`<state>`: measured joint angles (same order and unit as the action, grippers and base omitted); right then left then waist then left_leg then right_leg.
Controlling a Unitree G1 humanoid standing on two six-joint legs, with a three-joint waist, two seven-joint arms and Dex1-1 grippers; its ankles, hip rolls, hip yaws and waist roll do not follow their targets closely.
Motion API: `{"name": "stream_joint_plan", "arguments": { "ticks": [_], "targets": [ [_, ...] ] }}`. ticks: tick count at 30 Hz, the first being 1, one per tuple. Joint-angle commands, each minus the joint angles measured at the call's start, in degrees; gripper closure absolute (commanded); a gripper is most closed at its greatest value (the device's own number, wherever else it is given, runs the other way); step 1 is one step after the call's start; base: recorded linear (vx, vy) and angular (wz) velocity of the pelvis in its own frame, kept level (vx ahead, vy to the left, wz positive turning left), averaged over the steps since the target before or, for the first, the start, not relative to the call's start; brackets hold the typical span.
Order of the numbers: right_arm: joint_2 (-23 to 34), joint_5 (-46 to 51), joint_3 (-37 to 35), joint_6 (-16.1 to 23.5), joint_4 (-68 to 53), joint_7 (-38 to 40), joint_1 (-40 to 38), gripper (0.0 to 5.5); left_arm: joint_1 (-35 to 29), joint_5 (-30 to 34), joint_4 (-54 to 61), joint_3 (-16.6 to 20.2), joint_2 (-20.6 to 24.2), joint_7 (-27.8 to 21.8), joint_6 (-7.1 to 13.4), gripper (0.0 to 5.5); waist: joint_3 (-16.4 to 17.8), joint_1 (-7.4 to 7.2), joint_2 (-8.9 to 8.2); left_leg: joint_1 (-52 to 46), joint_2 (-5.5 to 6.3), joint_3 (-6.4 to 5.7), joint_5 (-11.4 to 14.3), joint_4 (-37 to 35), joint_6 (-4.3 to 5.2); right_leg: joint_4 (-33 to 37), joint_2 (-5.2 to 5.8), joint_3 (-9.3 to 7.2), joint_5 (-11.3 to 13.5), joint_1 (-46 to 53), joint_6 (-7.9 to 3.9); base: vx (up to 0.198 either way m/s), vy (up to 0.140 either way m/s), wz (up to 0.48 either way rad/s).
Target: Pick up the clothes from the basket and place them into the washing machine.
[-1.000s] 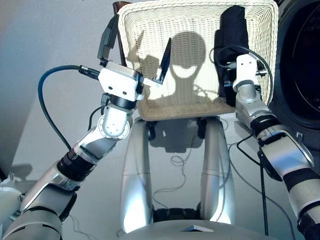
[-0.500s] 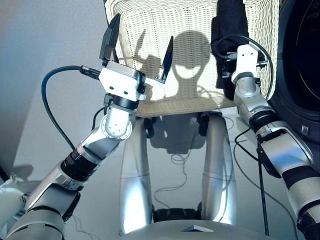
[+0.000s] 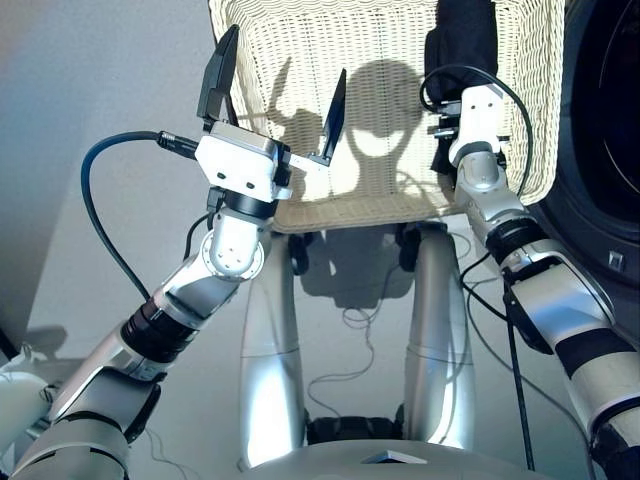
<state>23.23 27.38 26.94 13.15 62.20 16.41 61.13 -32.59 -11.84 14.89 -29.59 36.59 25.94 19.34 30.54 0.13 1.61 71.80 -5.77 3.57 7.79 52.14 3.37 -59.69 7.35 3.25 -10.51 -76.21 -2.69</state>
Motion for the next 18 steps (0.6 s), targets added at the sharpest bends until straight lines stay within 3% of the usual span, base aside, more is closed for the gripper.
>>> {"name": "stream_joint_plan", "arguments": {
  "ticks": [1,9,13,18],
  "targets": [
    [-0.2,4.9,-1.7,-1.1,4.0,0.2,-3.6,5.50,0.6,-0.3,7.0,1.1,-1.0,0.8,2.4,0.00,-0.8,0.31,3.77,-3.0,-0.76,-0.20,1.2,-1.7,1.62,5.8,0.80,-0.62,1.4,2.4,-3.25,0.000,0.000,0.000],
    [0.5,9.1,-4.4,2.0,-5.3,1.2,-8.4,5.50,0.4,0.9,6.1,1.7,-0.8,0.4,2.3,0.00,-0.8,-0.67,2.44,-9.2,-1.29,0.36,-0.2,-8.1,1.87,12.6,0.79,-0.91,2.8,8.9,-3.25,0.000,0.000,0.000],
    [2.8,8.6,-6.0,3.9,-15.9,2.2,-14.0,5.50,0.9,2.1,4.7,1.7,-0.2,0.1,2.2,0.00,-0.8,-1.69,1.52,-13.4,-1.27,0.91,-1.4,-12.3,2.05,16.9,1.13,-1.08,4.3,13.2,-3.55,0.000,0.000,0.000],
    [1.3,9.5,-11.3,8.3,-23.1,2.4,-21.3,5.50,1.2,3.5,1.9,1.4,-0.5,-0.9,2.8,0.00,-0.8,-2.41,1.47,-21.6,-1.04,2.18,-3.7,-20.5,1.90,25.4,1.13,-1.57,7.4,21.1,-4.38,0.033,0.012,-0.058]
  ]
}}
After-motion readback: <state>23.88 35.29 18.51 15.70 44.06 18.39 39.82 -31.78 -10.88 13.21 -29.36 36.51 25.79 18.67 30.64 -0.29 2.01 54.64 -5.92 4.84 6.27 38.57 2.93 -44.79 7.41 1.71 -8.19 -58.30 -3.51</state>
